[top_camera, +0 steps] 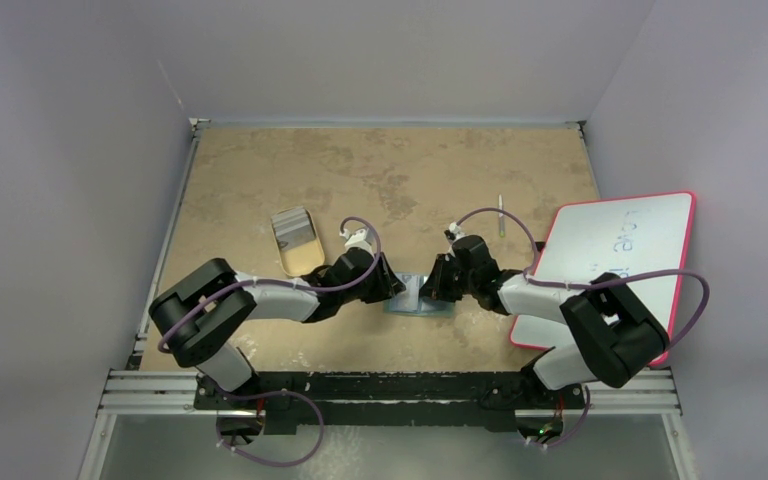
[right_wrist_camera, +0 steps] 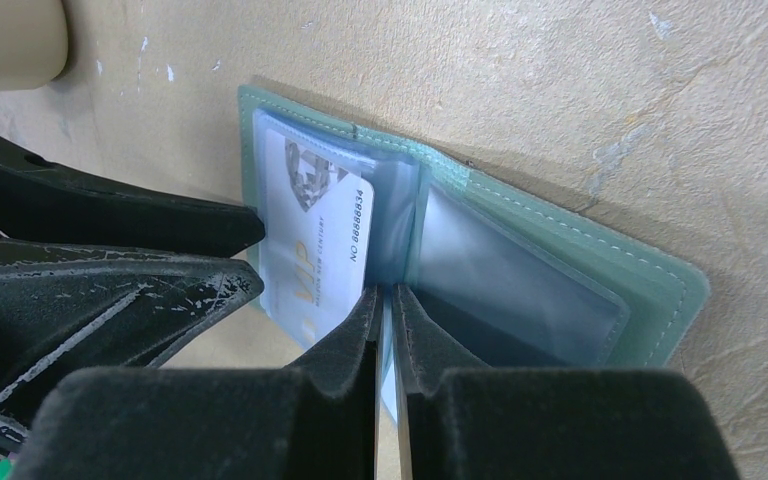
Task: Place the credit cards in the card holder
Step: Insert the credit card into the card holder.
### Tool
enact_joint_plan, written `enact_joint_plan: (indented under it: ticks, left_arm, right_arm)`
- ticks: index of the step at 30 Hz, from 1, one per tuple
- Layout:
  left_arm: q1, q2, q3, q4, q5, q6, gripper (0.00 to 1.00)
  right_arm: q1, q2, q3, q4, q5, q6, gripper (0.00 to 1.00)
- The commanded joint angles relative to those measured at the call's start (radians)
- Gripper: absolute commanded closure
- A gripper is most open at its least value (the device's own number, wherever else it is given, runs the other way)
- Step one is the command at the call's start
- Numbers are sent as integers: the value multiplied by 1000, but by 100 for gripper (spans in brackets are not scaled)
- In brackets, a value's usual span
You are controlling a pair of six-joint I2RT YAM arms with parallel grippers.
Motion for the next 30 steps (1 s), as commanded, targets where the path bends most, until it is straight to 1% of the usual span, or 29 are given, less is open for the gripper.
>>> enact_joint_plan:
  ticks: [1,3,10,14,20,30]
  left_arm:
    - [0,20,39,12,2,-4,62]
    - [-1,30,44,22,15,-6,62]
    - [-4,17,19,156,85,-81,61]
    - [-4,-15,-9,225,96,-125,61]
    - [-4,-22,-44,330,119,-180,61]
    - [-4,-46,-80,430,133,-226,61]
  right_arm:
    - [1,14,-14,-9,20,-24,90]
    - [1,17,-18,-3,22,-24,90]
    - [1,26,-21,7,22,-21,90]
    - [1,20,-25,2,20,-21,90]
    - [1,20,-33,8,13,-18,90]
    - [1,1,-36,-5,11,-15,90]
